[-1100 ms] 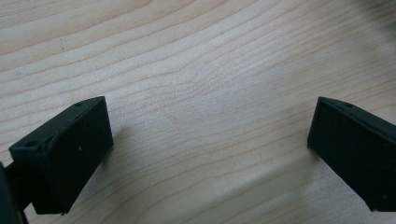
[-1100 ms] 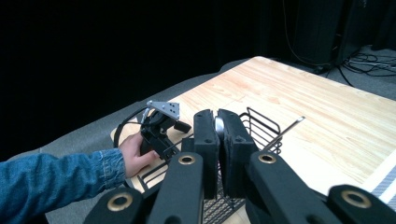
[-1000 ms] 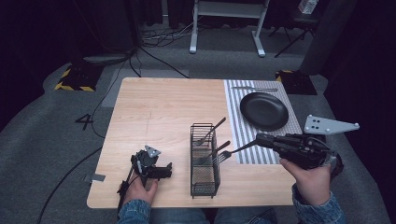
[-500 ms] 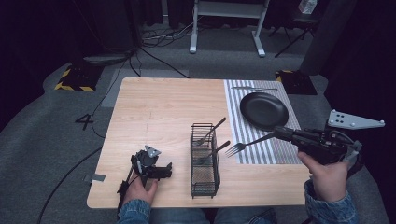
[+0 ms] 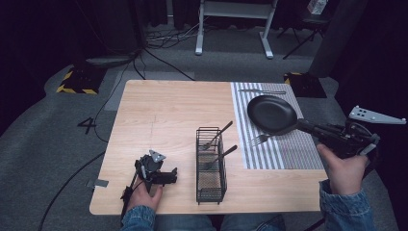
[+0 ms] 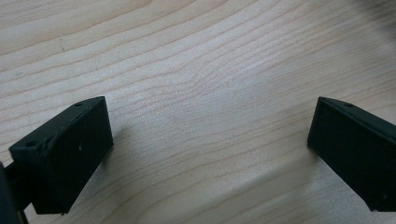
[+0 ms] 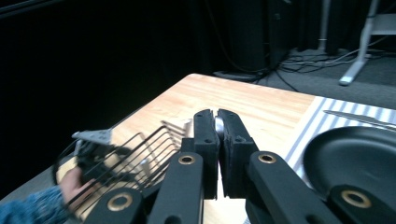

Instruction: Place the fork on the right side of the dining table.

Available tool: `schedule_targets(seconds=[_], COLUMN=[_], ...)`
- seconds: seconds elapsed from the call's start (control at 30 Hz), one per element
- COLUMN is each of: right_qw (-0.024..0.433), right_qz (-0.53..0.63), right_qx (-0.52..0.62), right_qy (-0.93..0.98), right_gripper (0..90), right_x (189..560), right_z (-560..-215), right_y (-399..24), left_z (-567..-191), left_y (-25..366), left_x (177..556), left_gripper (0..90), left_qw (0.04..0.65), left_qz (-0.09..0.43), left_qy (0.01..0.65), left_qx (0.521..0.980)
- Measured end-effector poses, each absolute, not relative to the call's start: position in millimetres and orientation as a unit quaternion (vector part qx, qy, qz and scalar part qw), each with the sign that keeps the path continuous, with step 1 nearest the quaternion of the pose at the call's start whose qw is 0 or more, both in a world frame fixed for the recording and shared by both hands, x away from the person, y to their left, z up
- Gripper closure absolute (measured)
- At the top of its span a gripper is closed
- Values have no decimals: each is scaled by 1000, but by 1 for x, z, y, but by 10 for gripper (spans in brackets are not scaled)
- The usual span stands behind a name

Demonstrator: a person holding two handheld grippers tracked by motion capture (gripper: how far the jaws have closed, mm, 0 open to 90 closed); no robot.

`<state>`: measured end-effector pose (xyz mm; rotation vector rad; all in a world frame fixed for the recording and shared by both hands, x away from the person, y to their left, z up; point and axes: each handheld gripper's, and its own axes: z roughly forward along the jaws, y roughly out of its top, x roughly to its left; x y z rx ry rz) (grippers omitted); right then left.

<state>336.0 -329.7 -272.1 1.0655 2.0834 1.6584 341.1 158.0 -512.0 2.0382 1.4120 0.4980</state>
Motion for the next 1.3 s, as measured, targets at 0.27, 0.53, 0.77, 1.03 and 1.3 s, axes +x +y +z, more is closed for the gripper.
schedule_targets(seconds=[0.27,0.53,0.77,1.03,1.3], right_qw=[136,152,153,147,144], right_qz=[572,563,553,544,532], right_qx=[405,424,440,457,475], right_qy=[700,693,691,688,686], right_gripper=[868,868,868,868,868], right_x=[360,376,391,404,415], right_z=[-285,-292,-300,-315,-330], right_y=[-346,-350,-350,-351,-353], left_z=[-512,-512,-512,-512,-512], left_y=[158,158,158,158,158], left_x=[341,341,341,341,341], left_gripper=[1,1,1,1,1], left_qw=[301,301,302,301,301], left_qz=[188,188,188,188,188], left_qy=[533,532,532,533,532], left_qx=[768,768,768,768,768])
